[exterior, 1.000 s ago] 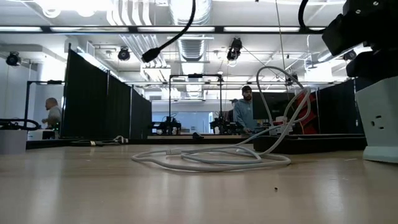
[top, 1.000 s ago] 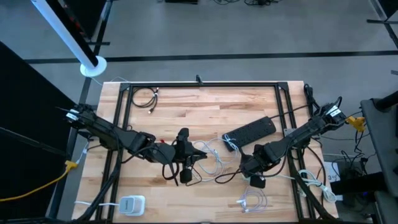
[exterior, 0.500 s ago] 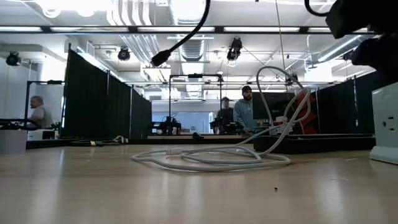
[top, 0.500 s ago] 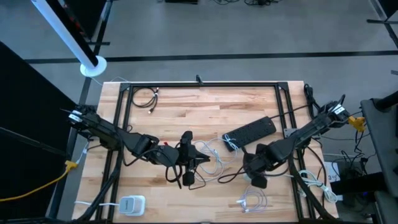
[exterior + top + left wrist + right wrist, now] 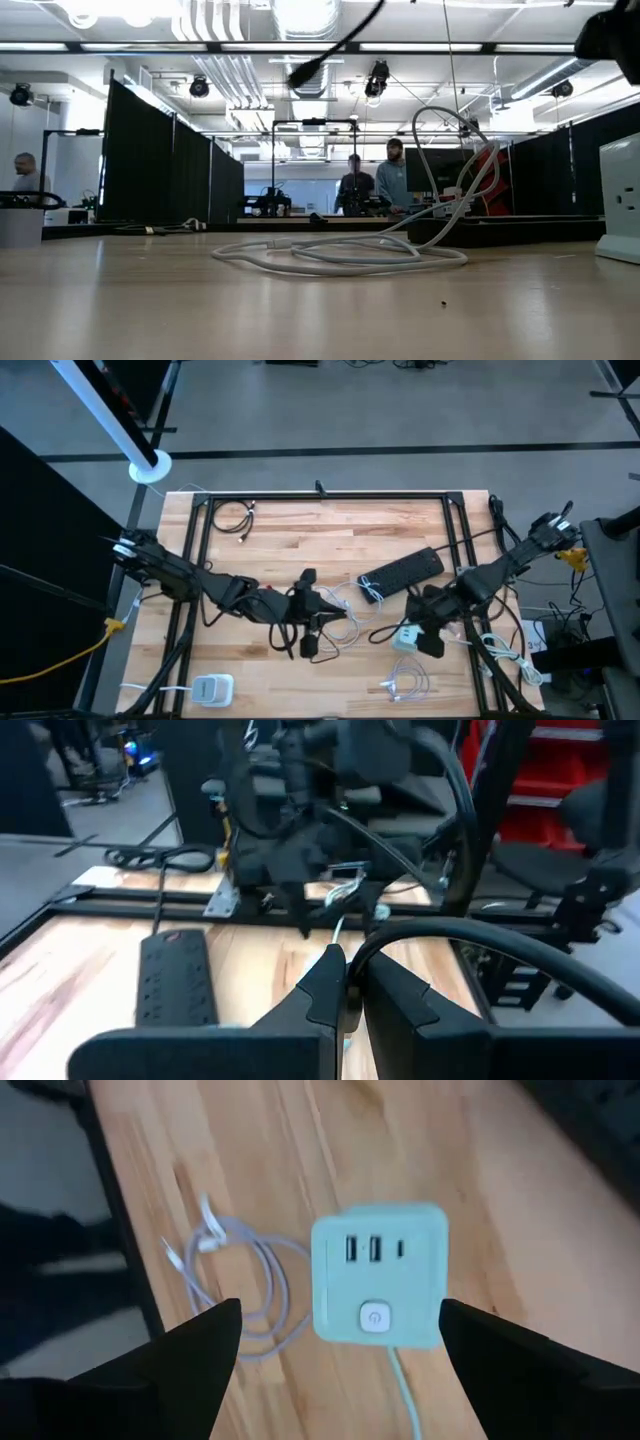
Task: Plug in charger cables
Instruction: Insert the top right black charger cable into the right white outlet extension
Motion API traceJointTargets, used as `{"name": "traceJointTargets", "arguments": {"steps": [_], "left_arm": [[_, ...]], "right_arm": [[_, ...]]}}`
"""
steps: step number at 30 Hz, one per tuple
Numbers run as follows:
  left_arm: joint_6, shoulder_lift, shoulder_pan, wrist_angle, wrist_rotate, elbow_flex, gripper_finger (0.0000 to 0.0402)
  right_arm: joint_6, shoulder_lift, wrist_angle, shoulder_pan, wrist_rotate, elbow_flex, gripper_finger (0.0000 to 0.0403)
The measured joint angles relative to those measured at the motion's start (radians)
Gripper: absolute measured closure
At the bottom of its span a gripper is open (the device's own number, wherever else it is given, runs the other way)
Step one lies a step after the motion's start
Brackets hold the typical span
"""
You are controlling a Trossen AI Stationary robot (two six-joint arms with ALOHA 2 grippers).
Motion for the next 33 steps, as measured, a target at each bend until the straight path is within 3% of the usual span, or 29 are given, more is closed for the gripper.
{"name": "traceJointTargets", "arguments": {"steps": [5, 13, 20, 25, 33], "left_arm": [[-0.002, 0.076, 0.046, 0.138, 0.092, 0.0, 0.0387], [-0.064, 0.223, 0.106, 0.414, 0.175, 0.0, 0.0387], [-0.122, 0.349, 0.129, 0.502, 0.271, 0.027, 0.0387], [-0.13, 0.476, 0.131, 0.48, 0.352, 0.206, 0.0387], [-0.068, 0.64, 0.134, 0.159, 0.376, 0.54, 0.0387]], "right_arm": [[0.043, -0.092, 0.0, 0.0, 0.074, 0.0, 0.0104], [0.069, -0.172, 0.003, 0.0, 0.077, 0.0, 0.0133], [0.05, -0.185, 0.003, 0.0, 0.078, 0.0, 0.0153], [0.017, -0.183, 0.003, 0.0, 0.078, 0.0, 0.0167], [0.016, -0.228, 0.001, 0.002, 0.065, 0.0, 0.0184]]}}
